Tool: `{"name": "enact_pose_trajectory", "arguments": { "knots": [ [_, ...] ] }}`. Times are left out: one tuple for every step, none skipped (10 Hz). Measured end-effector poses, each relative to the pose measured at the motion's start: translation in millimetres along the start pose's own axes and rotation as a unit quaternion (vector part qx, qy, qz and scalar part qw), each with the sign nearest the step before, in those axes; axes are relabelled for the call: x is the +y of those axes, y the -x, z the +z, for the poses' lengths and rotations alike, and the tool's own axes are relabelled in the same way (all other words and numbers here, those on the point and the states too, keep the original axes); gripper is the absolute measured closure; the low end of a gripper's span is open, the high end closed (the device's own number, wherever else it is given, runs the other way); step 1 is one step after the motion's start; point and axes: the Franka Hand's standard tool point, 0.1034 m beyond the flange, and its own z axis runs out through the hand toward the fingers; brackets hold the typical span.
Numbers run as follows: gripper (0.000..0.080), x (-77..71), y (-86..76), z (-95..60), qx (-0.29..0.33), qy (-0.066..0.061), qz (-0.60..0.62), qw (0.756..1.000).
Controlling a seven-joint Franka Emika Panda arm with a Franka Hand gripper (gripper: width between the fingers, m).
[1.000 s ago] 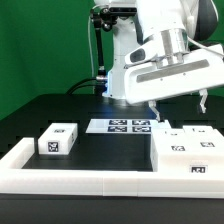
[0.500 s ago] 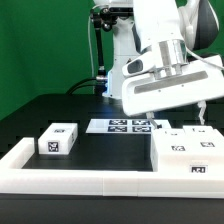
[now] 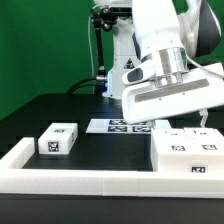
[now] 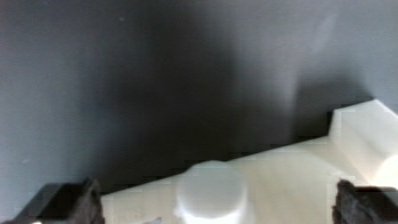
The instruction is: Assemble cabinet
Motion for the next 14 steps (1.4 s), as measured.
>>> {"name": "enact_pose_trajectory", "arguments": {
  "knots": [
    [0.0151,0.6,0.2,0.2,0.000,0.000,0.000,1.000],
    [0.0151,0.6,0.4,0.2,0.000,0.000,0.000,1.000],
    [0.0151,0.6,0.5,0.3,-0.001,0.000,0.000,1.000],
    [0.0151,0.6,0.6,0.4,-0.001,0.000,0.000,1.000],
    [0.0151,0.6,0.7,0.5,-0.001,0.000,0.000,1.000],
    [0.0151,0.6,0.9,0.6,-0.001,0.000,-0.001,1.000],
    [0.0151,0.6,1.0,0.7,-0.001,0.000,-0.001,1.000],
    [0.0151,0.7,1.0,0.7,-0.001,0.000,-0.001,1.000],
    [0.0151,0.6,1.9,1.4,-0.006,0.000,-0.001,1.000],
    [0.0151,0.5,3.0,1.9,-0.011,0.000,-0.002,1.000],
    [0.0151,-0.1,6.4,3.4,-0.046,-0.001,-0.002,0.999],
    [0.0151,-1.1,8.5,3.6,-0.084,-0.003,-0.003,0.996],
    [0.0151,-2.6,8.6,3.0,-0.124,-0.005,-0.003,0.992],
    [0.0151,-3.4,5.0,3.1,-0.132,-0.007,-0.002,0.991]
  ]
}}
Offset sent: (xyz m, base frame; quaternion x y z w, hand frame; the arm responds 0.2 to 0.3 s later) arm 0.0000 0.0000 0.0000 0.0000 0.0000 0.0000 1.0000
